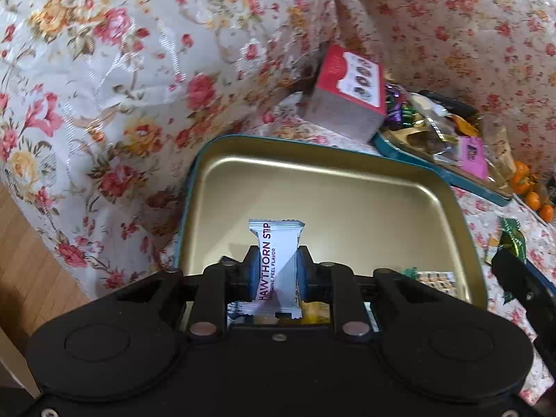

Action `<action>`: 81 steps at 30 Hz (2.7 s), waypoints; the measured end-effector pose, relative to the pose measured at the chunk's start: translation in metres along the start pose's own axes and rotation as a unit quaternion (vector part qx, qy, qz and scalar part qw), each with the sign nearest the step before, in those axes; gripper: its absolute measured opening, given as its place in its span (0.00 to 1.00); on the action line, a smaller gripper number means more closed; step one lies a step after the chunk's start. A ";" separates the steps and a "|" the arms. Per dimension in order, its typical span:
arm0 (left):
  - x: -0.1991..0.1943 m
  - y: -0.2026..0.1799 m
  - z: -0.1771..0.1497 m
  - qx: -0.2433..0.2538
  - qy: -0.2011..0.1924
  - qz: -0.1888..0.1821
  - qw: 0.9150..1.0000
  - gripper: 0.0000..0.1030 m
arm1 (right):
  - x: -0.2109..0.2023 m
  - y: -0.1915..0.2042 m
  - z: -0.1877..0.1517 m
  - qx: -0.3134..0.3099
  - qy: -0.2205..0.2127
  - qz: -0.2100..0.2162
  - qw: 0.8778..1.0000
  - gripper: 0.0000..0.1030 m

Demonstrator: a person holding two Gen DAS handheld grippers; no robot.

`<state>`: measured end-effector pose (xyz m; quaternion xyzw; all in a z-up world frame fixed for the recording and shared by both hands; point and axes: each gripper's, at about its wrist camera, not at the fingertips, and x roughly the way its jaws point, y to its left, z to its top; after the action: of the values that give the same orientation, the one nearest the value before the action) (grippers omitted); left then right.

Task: Organize snacks
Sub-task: 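Carry the Hawthorn strip and green candy over the tin tray with both tools, then open both tools to drop the snacks into the tin tray, then move both open tools away from the tin tray toward the remaining snacks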

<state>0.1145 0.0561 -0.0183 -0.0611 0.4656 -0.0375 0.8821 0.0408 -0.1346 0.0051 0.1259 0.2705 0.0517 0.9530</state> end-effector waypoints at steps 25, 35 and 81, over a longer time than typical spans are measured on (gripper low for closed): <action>0.000 0.004 0.005 0.021 -0.028 0.028 0.999 0.27 | 0.071 0.046 -0.018 -0.063 0.054 -0.008 0.997 0.26; 0.002 -0.003 0.004 0.043 -0.037 0.033 0.998 0.35 | 0.077 0.047 -0.021 -0.063 0.059 -0.012 0.996 0.27; -0.015 -0.061 -0.029 0.123 0.002 0.024 0.992 0.41 | -0.017 -0.015 -0.028 -0.016 0.066 -0.071 0.995 0.29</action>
<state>0.0813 -0.0045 -0.0138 0.0597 0.4608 -0.0733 0.8825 0.0126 -0.1458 -0.0134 0.0871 0.3401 -0.0034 0.9363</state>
